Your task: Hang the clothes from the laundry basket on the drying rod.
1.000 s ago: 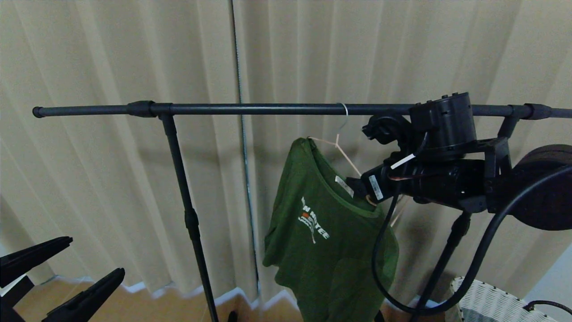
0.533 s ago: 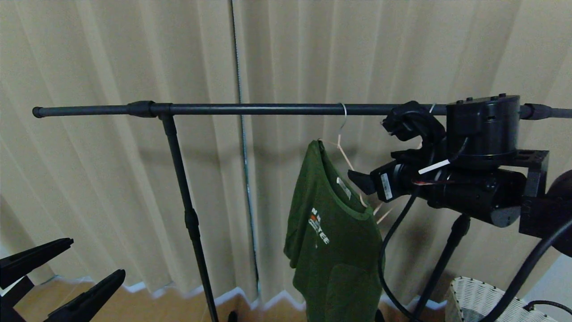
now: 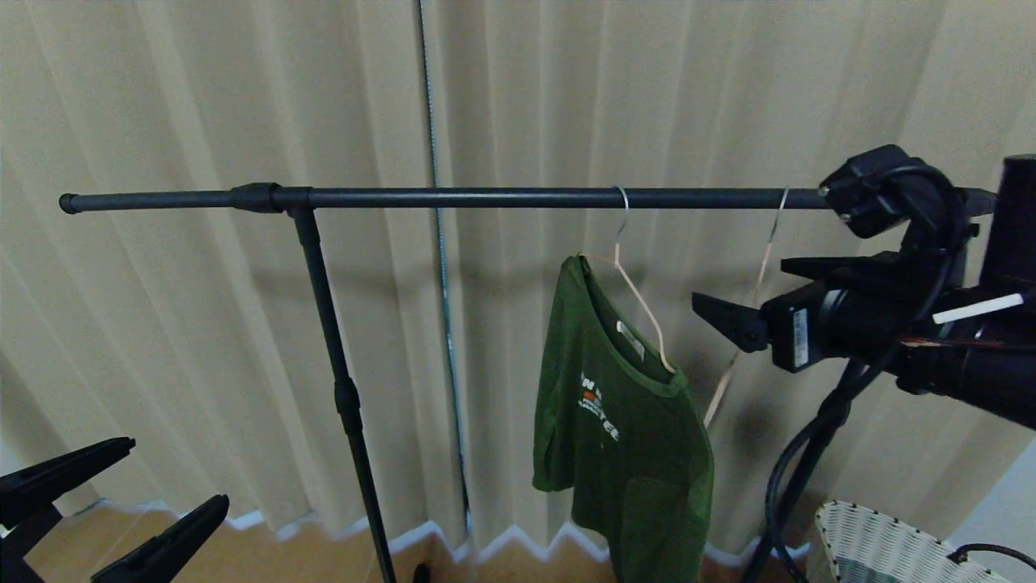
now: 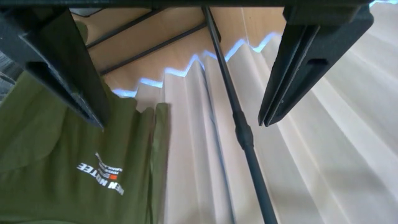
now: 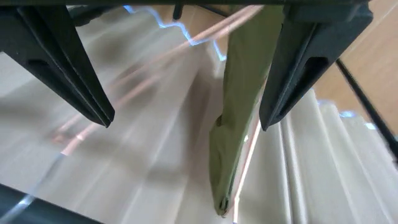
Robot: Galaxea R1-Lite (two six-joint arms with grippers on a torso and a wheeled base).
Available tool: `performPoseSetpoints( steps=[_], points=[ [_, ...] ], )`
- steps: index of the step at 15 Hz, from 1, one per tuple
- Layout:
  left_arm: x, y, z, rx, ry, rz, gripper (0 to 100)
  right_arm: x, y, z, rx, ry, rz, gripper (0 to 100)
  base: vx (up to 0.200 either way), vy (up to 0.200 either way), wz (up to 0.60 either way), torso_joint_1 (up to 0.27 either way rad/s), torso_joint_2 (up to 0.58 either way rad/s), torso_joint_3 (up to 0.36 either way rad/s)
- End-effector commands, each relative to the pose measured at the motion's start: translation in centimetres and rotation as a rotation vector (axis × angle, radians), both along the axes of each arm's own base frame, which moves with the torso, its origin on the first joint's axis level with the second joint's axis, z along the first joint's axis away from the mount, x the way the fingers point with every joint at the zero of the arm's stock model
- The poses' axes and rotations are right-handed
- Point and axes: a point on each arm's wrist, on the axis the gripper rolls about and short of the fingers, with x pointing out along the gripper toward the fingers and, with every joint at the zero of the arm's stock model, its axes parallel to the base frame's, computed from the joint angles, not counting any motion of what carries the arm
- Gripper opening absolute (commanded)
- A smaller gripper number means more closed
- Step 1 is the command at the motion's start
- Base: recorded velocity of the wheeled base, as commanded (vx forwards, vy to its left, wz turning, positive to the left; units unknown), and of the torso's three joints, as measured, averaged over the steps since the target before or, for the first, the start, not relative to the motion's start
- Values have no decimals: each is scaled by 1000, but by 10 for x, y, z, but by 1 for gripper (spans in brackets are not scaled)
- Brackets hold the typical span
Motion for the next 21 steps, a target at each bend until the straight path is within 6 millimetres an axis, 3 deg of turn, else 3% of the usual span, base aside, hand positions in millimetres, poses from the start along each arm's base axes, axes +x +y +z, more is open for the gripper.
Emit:
performPoseSetpoints(
  steps=[1,6,9,18,21],
  points=[
    [0,0,0,-1,0,0,100,-20,-20,8,28,-41,-18,100,0,0,0,0,0,0],
    [0,0,-1,0,1,0,100,-28,-51,-3,17,-26,-134,100,0,0,0,0,0,0],
    [-1,0,-1,0,1,3,100,-30,-58,-8,8,-13,-167,100,0,0,0,0,0,0],
    [-3,1,0,-3,-15,6,100,-37,-74,-30,-26,48,-236,100,-200,0,0,2,2,2],
    [-6,1,-8,3,7,6,100,-41,-81,-41,-49,78,-266,100,-200,0,0,-1,2,2]
  ],
)
